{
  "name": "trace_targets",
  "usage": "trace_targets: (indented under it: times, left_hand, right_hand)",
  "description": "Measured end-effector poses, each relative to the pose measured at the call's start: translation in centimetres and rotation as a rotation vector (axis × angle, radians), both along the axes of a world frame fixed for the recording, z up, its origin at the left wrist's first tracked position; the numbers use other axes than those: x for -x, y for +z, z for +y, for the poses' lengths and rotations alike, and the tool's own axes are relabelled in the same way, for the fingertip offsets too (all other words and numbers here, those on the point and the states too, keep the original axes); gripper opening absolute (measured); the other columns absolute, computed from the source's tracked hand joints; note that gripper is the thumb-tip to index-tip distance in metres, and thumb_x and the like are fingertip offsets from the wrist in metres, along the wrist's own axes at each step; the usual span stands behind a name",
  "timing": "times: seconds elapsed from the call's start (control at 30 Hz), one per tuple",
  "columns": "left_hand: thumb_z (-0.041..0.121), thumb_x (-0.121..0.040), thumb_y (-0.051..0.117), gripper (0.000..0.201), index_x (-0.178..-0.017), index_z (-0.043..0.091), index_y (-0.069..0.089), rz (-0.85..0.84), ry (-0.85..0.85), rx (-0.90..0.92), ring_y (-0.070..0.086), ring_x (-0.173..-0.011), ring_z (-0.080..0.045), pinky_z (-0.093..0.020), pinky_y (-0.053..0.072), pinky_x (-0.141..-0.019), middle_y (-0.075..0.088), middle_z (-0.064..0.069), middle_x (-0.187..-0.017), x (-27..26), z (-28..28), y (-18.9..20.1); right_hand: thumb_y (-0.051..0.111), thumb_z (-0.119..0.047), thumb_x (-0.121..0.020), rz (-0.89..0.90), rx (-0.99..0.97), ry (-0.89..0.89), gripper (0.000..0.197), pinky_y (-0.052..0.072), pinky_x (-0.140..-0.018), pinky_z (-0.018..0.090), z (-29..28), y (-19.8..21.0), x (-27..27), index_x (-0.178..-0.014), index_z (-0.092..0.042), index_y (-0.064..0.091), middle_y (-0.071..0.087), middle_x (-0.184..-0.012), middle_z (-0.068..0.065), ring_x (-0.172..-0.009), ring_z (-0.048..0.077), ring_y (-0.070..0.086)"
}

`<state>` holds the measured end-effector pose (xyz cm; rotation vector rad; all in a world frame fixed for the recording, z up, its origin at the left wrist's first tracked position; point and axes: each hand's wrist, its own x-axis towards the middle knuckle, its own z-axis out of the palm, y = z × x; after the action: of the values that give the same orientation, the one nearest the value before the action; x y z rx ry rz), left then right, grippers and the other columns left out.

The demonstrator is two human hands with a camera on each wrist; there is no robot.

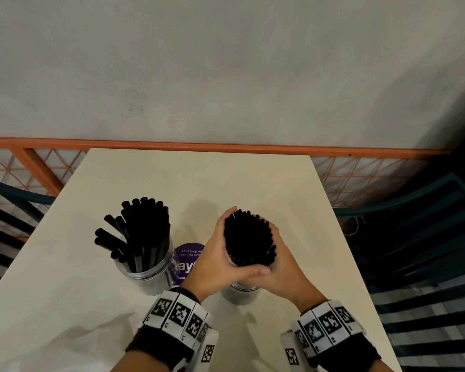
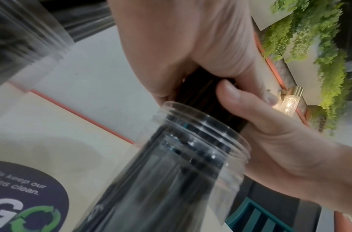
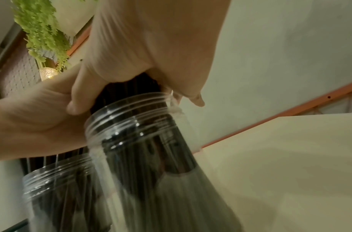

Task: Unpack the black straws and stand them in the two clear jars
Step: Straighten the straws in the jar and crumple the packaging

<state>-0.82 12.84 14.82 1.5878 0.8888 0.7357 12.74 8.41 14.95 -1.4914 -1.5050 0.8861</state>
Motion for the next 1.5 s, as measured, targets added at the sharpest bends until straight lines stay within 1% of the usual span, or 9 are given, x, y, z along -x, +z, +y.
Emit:
trace_targets:
  times: [0.2,0.33,0.43,0.63,0.87,1.03,1.23,1.3,1.5]
  left_hand:
    - [0.023,-0.061,0.084,0.071,-0.115,0.039,0.041,-0.027,0.146,-0.108,0.051,-0.110,0.008,-0.005,0.040,-0.089,0.056,0.016,-0.116,-0.9,-0.1,0.3]
    - [0.034,-0.057,0.085,0.076,-0.120,0.033,0.044,0.022,0.123,-0.079,0.052,-0.110,0.006,-0.011,0.043,-0.092,0.057,0.016,-0.116,-0.5,0.2,-0.1]
    - [0.037,-0.049,0.087,0.084,-0.118,0.036,0.041,0.049,0.070,0.015,0.047,-0.108,0.015,-0.002,0.041,-0.085,0.052,0.016,-0.118,0.5,-0.3,-0.8]
    - [0.057,-0.039,0.084,0.113,-0.135,0.033,0.030,0.149,0.079,0.030,0.043,-0.123,0.004,-0.020,0.039,-0.103,0.046,0.014,-0.133,4.3,-2.4,-2.1]
    - [0.072,-0.039,0.073,0.077,-0.108,0.040,0.060,0.222,0.250,0.104,0.063,-0.100,0.000,-0.020,0.047,-0.090,0.069,0.010,-0.107,10.6,-5.2,-2.3]
    - [0.039,-0.057,0.084,0.026,-0.071,0.028,0.065,0.235,0.417,0.123,0.064,-0.067,-0.013,-0.011,0.046,-0.055,0.069,-0.008,-0.078,15.1,-4.6,-0.9]
    - [0.066,-0.032,0.075,0.114,-0.130,0.023,0.038,0.233,0.506,0.029,0.052,-0.104,-0.015,-0.020,0.042,-0.081,0.052,0.005,-0.117,18.3,-1.4,0.5]
    - [0.071,-0.026,0.075,0.137,-0.141,0.022,0.021,0.221,0.423,0.010,0.041,-0.119,-0.011,-0.026,0.034,-0.096,0.040,0.008,-0.131,18.5,0.2,0.7]
    - [0.020,-0.055,0.087,0.131,-0.144,0.026,-0.010,0.157,0.118,0.095,0.020,-0.125,0.004,0.000,0.022,-0.094,0.021,0.017,-0.133,16.2,3.8,2.2]
  right_hand:
    - [0.069,-0.045,-0.052,0.023,-0.021,-0.093,0.057,0.049,-0.094,0.047,0.8,1.3,0.9,-0.092,-0.070,0.036,0.058,-0.106,-0.003,-0.106,0.019,0.055]
    - [0.076,-0.045,-0.058,0.039,-0.024,-0.045,0.063,0.032,-0.107,0.058,1.2,0.1,0.6,-0.106,-0.063,0.040,0.056,-0.107,-0.016,-0.111,0.013,0.055]
    - [0.078,-0.063,-0.054,-0.001,-0.011,-0.042,0.091,0.032,-0.106,0.062,0.7,-2.4,-0.5,-0.130,-0.032,0.038,0.049,-0.128,-0.001,-0.128,0.028,0.042]
    - [0.082,-0.066,-0.039,0.129,0.182,-0.120,0.132,0.023,-0.113,0.032,-4.2,-5.4,-2.5,-0.145,-0.026,0.013,0.025,-0.149,-0.010,-0.138,0.005,0.022]
    - [0.081,-0.041,-0.063,0.039,0.571,-0.104,0.037,0.047,-0.060,0.013,-8.2,-8.9,-0.8,-0.086,-0.027,0.057,0.060,-0.074,-0.005,-0.054,-0.003,0.055]
    - [0.069,-0.036,-0.079,-0.123,0.505,0.131,0.020,0.044,-0.076,0.010,-6.1,-6.2,5.2,-0.092,-0.032,0.054,0.061,-0.091,-0.009,-0.078,-0.001,0.056]
    - [0.075,-0.034,-0.074,0.024,0.143,0.113,0.060,0.041,-0.090,0.008,-0.8,-1.7,12.2,-0.119,-0.045,0.037,0.048,-0.120,-0.021,-0.110,-0.001,0.050]
    - [0.081,-0.042,-0.061,0.058,0.046,0.073,0.081,0.043,-0.101,0.023,1.3,-1.0,13.6,-0.121,-0.053,0.029,0.045,-0.125,-0.019,-0.121,0.005,0.046]
    - [0.080,-0.051,-0.050,0.048,-0.046,0.063,0.109,0.032,-0.112,0.045,5.5,-0.7,16.3,-0.130,-0.059,0.005,0.035,-0.132,-0.027,-0.131,0.011,0.038]
